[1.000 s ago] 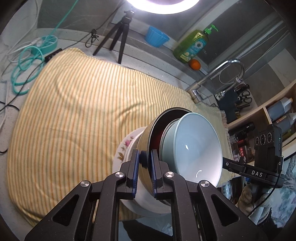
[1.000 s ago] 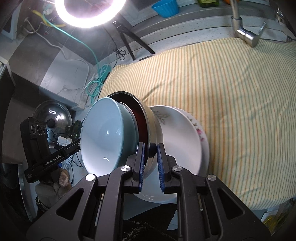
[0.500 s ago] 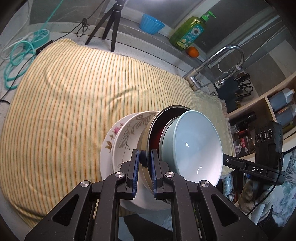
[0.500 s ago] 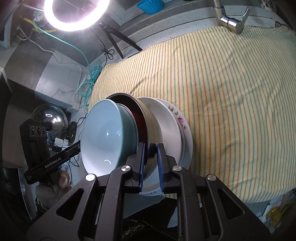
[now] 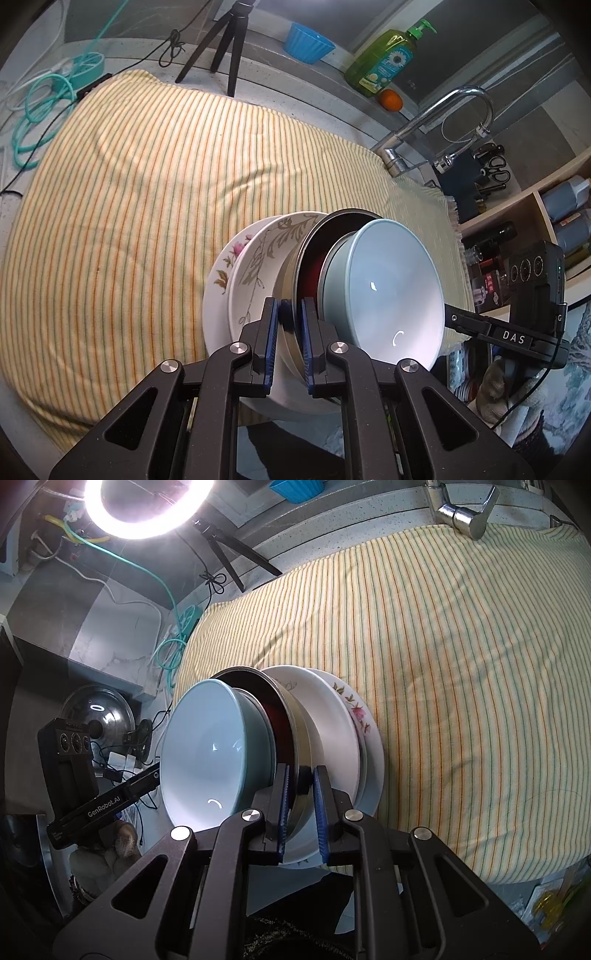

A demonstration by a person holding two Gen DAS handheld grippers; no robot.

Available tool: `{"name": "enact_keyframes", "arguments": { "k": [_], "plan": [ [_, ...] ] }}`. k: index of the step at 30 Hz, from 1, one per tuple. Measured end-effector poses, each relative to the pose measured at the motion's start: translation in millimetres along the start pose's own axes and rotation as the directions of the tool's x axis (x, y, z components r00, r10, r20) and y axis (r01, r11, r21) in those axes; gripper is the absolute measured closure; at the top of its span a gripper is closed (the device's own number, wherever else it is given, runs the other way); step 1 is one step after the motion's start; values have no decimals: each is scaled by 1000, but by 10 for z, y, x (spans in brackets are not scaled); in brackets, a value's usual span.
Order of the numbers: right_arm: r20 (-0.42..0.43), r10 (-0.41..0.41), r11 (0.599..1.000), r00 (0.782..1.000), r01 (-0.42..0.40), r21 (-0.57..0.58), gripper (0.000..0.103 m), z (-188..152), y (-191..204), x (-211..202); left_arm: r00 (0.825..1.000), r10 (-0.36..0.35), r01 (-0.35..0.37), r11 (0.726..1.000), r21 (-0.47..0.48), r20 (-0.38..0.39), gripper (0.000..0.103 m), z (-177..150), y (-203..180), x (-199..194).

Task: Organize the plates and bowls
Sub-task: 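Lower the nested bowls onto the plate stack, then open both grippers and pull them back from the stack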

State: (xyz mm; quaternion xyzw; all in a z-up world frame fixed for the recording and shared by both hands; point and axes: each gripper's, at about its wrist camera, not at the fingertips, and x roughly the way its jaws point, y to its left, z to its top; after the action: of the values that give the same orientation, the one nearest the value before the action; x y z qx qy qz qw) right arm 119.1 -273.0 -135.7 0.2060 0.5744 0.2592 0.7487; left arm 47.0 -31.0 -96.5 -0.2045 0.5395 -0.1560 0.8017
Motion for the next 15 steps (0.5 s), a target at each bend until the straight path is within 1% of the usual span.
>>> {"name": "enact_keyframes", "arguments": {
  "k": [6,9,11,13,15],
  "plan": [
    [8,-16,1000,1000,16,-26,88,9,51,-18,1000,3,-3,1000,-1,-8,94,5,20,10],
    [20,-32,999,999,33,-36,88,16,53,-47,1000,17,-17,1000,11,2,90,11,2,-17],
    [26,-36,998,999,37,-47,85,9,57,-76,1000,25,-25,1000,17,5,85,11,5,-44],
    [43,-48,997,998,51,-60,67,-4,62,-124,999,40,-40,999,20,10,80,13,8,-65],
    [67,-58,995,996,63,-72,59,-20,69,-189,999,37,-37,999,15,15,76,15,28,-90]
  ]
}}
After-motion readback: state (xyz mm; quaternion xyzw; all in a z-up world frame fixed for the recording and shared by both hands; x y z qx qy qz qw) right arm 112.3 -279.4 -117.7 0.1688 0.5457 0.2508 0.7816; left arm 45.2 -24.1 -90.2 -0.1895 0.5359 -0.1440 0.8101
